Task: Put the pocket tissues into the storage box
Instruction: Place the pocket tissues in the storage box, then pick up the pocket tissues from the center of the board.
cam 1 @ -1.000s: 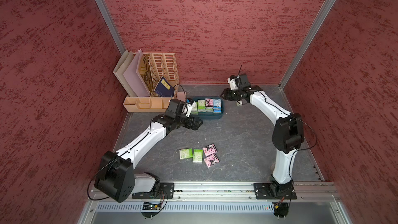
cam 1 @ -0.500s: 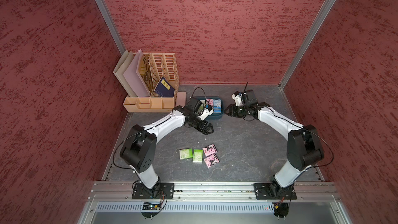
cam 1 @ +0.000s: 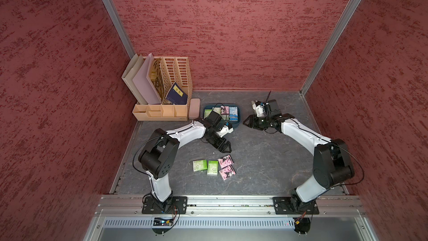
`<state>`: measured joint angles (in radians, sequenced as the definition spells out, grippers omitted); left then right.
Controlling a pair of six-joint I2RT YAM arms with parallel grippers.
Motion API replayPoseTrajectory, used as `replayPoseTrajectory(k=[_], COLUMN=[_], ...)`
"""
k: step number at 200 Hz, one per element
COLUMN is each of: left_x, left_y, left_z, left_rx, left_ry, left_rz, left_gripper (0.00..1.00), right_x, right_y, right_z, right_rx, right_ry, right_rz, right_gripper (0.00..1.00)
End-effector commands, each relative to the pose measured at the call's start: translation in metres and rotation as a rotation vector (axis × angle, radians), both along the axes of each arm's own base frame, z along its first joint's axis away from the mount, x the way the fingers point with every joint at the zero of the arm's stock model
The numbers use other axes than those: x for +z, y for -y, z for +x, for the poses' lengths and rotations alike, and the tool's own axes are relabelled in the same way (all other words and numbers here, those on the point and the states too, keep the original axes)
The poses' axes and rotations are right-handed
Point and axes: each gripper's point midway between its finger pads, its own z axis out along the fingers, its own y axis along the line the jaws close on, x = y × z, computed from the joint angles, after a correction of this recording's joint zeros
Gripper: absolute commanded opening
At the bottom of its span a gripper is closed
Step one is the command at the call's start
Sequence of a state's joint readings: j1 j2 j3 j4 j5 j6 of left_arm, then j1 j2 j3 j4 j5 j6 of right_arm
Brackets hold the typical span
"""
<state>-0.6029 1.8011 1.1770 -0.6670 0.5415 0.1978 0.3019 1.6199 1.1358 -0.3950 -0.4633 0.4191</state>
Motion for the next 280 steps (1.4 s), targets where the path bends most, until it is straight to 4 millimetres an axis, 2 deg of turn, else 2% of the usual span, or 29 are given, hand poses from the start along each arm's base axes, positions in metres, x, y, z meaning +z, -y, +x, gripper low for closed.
replayPoseTrajectory(k=[1,109,119,133,144,187,219,244,248,280], left_x=[-0.007,-0.026,-0.027,-0.028,-0.029,-0.032,-0.033,-0.035,-0.036,-0.035], left_y=[-0.001,-0.002,-0.001,0.000,-0.001,-0.001,0.000,0.001,0.001,0.001], left_z=[-0.016,-0.035,-0.035,-0.035,-0.035,-0.038,-0.041,-0.042,-0.041,-0.036], left_rx=[-0.033,-0.054,-0.055,-0.055,-0.052,-0.055,-0.065,-0.070,-0.069,-0.056], left_ry=[-0.046,-0.122,-0.126,-0.133,-0.135,-0.151,-0.160,-0.172,-0.173,-0.158], left_rz=[0.004,0.064,0.066,0.066,0.070,0.084,0.087,0.092,0.094,0.097], left_gripper=[0.89,0.82,0.76,0.61,0.53,0.35,0.29,0.07,0.00,0.00], right_x=[0.011,0.005,0.005,0.005,0.005,0.008,0.012,0.015,0.015,0.020], right_y=[0.003,0.008,0.008,0.009,0.010,0.012,0.016,0.021,0.021,0.023], right_z=[0.001,-0.007,-0.007,-0.007,-0.008,-0.008,-0.010,-0.011,-0.011,-0.010], right_rx=[-0.004,-0.017,-0.019,-0.022,-0.023,-0.026,-0.035,-0.046,-0.047,-0.057], right_ry=[0.033,0.019,0.018,0.018,0.017,0.025,0.032,0.041,0.042,0.053], right_rz=[0.016,0.007,0.006,0.006,0.004,-0.004,-0.017,-0.024,-0.024,-0.024], right_gripper=[0.51,0.51,0.51,0.51,0.51,0.51,0.51,0.51,0.51,0.51])
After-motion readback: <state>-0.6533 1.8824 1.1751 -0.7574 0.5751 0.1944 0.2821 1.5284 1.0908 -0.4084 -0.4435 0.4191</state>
